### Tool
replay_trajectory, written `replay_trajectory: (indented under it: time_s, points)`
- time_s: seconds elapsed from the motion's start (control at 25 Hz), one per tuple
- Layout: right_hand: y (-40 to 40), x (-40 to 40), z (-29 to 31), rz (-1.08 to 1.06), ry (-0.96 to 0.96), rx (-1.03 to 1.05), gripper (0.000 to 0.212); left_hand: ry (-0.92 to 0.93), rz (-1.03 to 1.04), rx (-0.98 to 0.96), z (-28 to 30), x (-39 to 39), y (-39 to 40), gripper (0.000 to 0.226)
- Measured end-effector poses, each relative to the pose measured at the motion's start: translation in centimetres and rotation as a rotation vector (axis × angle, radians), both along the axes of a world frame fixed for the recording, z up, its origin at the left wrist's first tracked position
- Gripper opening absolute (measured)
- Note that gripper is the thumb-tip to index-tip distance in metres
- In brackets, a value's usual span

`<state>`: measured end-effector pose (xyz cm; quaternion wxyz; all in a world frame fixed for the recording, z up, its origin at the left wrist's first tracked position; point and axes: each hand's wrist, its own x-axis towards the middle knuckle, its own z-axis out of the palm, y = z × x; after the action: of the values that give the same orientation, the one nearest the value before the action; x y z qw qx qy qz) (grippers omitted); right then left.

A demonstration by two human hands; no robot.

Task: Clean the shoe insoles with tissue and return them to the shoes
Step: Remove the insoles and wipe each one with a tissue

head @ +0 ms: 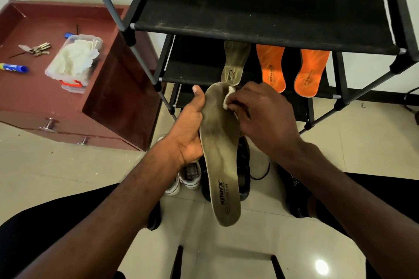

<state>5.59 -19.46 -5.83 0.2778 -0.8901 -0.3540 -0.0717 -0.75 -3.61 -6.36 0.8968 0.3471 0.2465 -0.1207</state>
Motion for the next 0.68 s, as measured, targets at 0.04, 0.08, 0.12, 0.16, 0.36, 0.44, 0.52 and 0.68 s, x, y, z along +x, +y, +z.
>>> replay_trajectory:
  time_s: [0.04,0.08,0.12,0.16,0.36,0.44,0.52,0.68]
  points:
    - [0.1,-0.8,-0.2,0.044,0.027,-0.033,0.014,0.001,0.017,0.009,0.2,0.1,0.4,0.080]
    - [0.1,-1.6,-0.4,0.093,0.047,-0.062,0.015,-0.007,0.017,0.011,0.4,0.2,0.7,0.082]
    - [0.1,-2.1,-0.6,0.126,0.049,-0.077,0.016,-0.012,0.013,0.012,0.6,0.3,1.0,0.083]
    - [0.0,-2.1,-0.6,0.126,0.039,-0.070,0.016,-0.004,0.021,0.024,0.7,0.3,1.1,0.081]
    - [0.3,0.5,-0.1,0.011,0.018,0.092,0.013,0.021,0.069,0.129,0.6,0.4,0.8,0.073]
    - [0.6,-0.3,-0.5,0.090,0.091,0.050,0.014,0.022,0.092,0.097,0.5,0.2,1.2,0.074]
    - [0.6,-1.7,-0.8,0.191,0.195,0.003,0.014,0.011,0.119,0.003,0.4,0.1,1.9,0.077]
    - [0.5,-2.8,-0.8,0.247,0.267,0.065,0.010,0.002,0.171,-0.069,-0.1,0.4,2.8,0.076]
